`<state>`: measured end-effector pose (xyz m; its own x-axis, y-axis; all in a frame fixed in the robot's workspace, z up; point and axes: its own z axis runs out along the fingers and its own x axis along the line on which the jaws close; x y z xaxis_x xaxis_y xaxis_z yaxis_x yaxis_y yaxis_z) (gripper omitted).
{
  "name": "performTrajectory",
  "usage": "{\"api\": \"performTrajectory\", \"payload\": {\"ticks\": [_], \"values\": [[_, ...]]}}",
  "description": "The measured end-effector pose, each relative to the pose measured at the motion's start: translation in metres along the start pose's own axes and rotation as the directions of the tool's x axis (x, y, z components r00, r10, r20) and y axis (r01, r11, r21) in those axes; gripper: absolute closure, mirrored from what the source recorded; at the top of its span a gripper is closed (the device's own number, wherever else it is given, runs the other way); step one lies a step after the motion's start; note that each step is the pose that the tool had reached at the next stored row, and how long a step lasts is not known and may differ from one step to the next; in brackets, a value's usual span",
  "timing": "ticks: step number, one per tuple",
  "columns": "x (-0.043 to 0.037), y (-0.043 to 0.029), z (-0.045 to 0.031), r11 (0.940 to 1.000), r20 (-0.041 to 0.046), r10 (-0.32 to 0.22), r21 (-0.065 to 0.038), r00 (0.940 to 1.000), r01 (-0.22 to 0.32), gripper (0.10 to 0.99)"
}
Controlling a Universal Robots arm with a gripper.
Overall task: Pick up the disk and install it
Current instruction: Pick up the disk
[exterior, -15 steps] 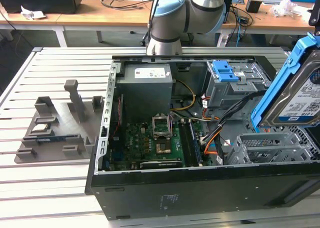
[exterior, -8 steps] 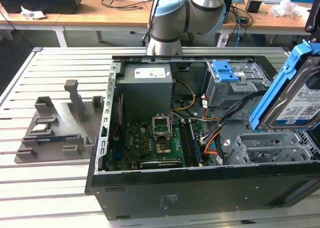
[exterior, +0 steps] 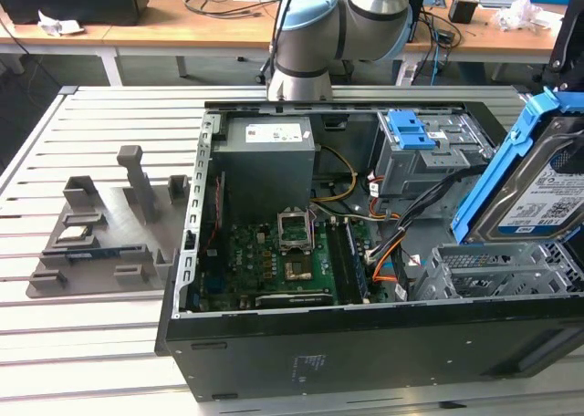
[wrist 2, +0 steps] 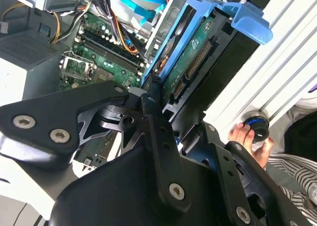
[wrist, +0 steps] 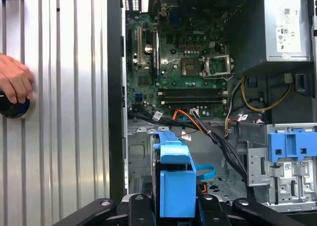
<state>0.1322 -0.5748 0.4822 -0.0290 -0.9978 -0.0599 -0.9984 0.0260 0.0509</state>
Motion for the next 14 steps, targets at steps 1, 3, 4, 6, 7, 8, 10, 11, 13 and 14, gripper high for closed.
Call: {"api": "performTrajectory", "payload": {"ticks": [1,3,4,6,7,8,10,11,13,14], "values": [[0.0001,-0.0001,0.0011,1.0000,-0.0001,0.000,0.000,1.0000,0.000,0.718],[0.0002,-0.0002,0.0041,1.0000,-0.0001,0.000,0.000,1.0000,0.000,0.718],[0.0004,-0.0003,0.0062,1.0000,-0.0001,0.000,0.000,1.0000,0.000,0.718],[0.0005,-0.0004,0.0085,1.0000,-0.0001,0.000,0.000,1.0000,0.000,0.718],[0.0006,-0.0006,0.0107,1.0000,-0.0001,0.000,0.000,1.0000,0.000,0.718],[0.0007,-0.0006,0.0120,1.0000,-0.0001,0.000,0.000,1.0000,0.000,0.718],[0.0008,-0.0007,0.0144,1.0000,-0.0002,0.000,0.000,1.0000,0.000,0.718],[0.0009,-0.0008,0.0153,1.0000,-0.0002,0.000,0.000,1.0000,0.000,0.718],[0.0011,-0.0009,0.0178,1.0000,-0.0002,0.000,0.000,1.0000,0.000,0.718],[0.0011,-0.0010,0.0188,1.0000,-0.0002,0.000,0.000,1.0000,0.000,0.718]]}}
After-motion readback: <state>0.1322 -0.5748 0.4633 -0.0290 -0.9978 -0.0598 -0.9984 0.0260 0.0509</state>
